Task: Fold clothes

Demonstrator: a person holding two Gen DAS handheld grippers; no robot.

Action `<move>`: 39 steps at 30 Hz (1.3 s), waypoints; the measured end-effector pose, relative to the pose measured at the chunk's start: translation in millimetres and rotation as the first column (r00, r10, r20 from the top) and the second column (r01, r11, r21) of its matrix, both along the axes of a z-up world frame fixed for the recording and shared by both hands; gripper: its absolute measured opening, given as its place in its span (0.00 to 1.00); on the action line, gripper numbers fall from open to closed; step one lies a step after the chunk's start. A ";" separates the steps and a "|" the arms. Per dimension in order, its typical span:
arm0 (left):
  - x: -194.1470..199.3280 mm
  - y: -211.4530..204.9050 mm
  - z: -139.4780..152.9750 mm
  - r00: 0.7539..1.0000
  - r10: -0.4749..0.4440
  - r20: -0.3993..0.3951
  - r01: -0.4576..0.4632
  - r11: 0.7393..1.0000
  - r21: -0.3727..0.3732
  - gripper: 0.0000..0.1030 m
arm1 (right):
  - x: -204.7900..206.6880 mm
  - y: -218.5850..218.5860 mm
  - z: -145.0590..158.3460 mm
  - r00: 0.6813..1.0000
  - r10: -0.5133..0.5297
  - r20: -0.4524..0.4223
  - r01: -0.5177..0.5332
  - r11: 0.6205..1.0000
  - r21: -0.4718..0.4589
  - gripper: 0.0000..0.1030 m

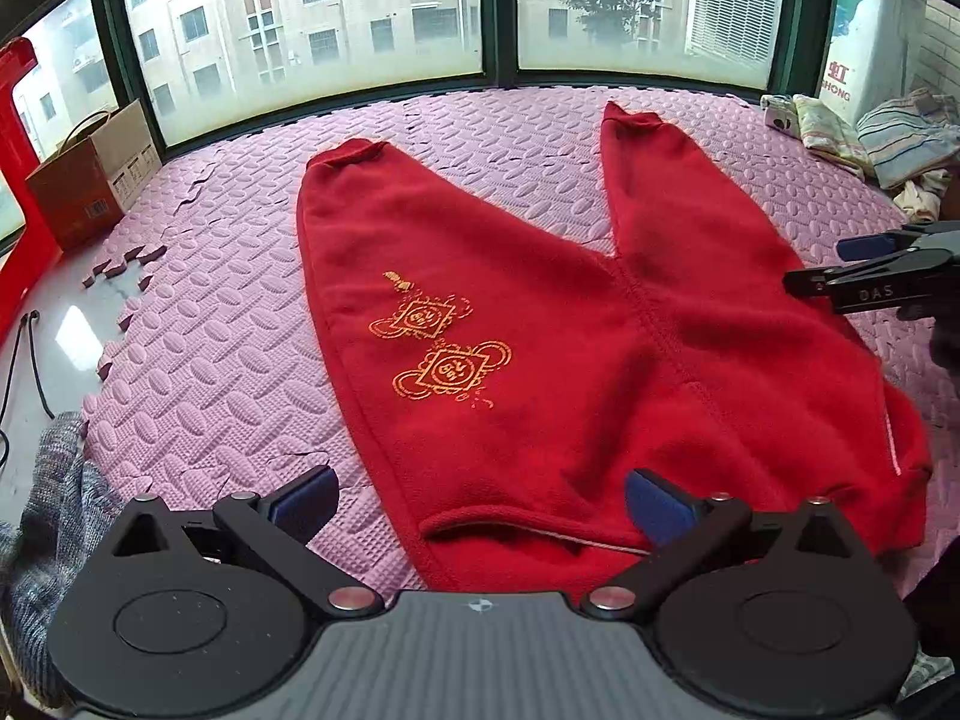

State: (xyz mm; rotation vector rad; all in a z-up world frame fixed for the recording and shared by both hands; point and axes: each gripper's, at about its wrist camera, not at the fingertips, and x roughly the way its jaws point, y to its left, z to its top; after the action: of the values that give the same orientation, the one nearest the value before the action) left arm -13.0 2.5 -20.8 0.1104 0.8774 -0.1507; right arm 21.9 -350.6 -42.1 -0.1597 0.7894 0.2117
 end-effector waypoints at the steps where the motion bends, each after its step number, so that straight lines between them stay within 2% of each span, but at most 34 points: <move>1: -1.1 -4.2 3.6 1.000 -0.021 0.005 0.021 1.000 -0.012 1.00 | 1.9 -0.8 0.2 1.000 -0.002 0.000 0.002 1.000 0.002 0.83; 4: -4.4 -26.9 11.0 0.992 -0.126 0.014 0.126 0.990 -0.056 1.00 | 7.7 -3.2 0.8 1.000 -0.006 0.000 0.006 1.000 0.009 0.81; 7: -7.3 -56.3 13.4 0.968 -0.252 0.021 0.252 0.963 -0.098 1.00 | 13.5 -5.6 1.4 1.000 -0.011 0.001 0.011 1.000 0.015 0.75; 11: -10.5 -93.5 11.5 0.913 -0.407 0.023 0.406 0.904 -0.135 1.00 | 20.8 -11.5 3.8 1.000 -0.022 -0.019 0.023 0.998 0.053 0.65; 15: -14.2 -128.6 2.5 0.849 -0.528 0.022 0.526 0.842 -0.115 1.00 | 28.3 -19.1 6.9 0.998 -0.033 -0.050 0.038 0.994 0.104 0.58; 22: -13.5 -153.2 -18.0 0.827 -0.562 0.015 0.562 0.827 -0.022 0.94 | 59.5 -28.8 6.7 0.995 -0.042 -0.091 0.058 0.982 0.180 0.50; 24: -13.2 -160.2 -23.9 0.820 -0.572 0.013 0.572 0.820 0.004 0.90 | 73.6 -30.2 6.3 0.994 -0.045 -0.101 0.065 0.978 0.200 0.49; 26: -12.8 -166.8 -29.5 0.814 -0.580 0.010 0.580 0.814 0.029 0.81 | 89.3 -30.2 6.2 0.993 -0.046 -0.109 0.069 0.974 0.218 0.46; 31: 2.3 -144.5 -22.2 0.839 -0.543 0.028 0.544 0.837 -0.054 0.47 | 133.3 -23.4 4.4 0.993 -0.040 -0.115 0.066 0.970 0.236 0.44; 32: 5.2 -138.2 -18.9 0.843 -0.537 0.029 0.537 0.838 -0.091 0.39 | 142.7 -21.6 2.8 0.992 -0.045 -0.121 0.073 0.968 0.239 0.43; 35: 11.4 -123.3 -9.1 0.849 -0.527 0.042 0.525 0.831 -0.185 0.25 | 168.3 -16.6 -3.3 0.990 -0.061 -0.130 0.091 0.966 0.240 0.42; 39: 15.0 -106.3 3.1 0.859 -0.505 0.079 0.506 0.819 -0.270 0.21 | 193.6 -11.6 -12.6 0.987 -0.077 -0.142 0.110 0.963 0.245 0.40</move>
State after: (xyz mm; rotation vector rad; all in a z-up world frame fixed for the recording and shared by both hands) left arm 2.1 -103.8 -17.6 0.0743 0.7971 -0.7771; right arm 215.5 -362.3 -54.7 0.1337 0.8908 0.2332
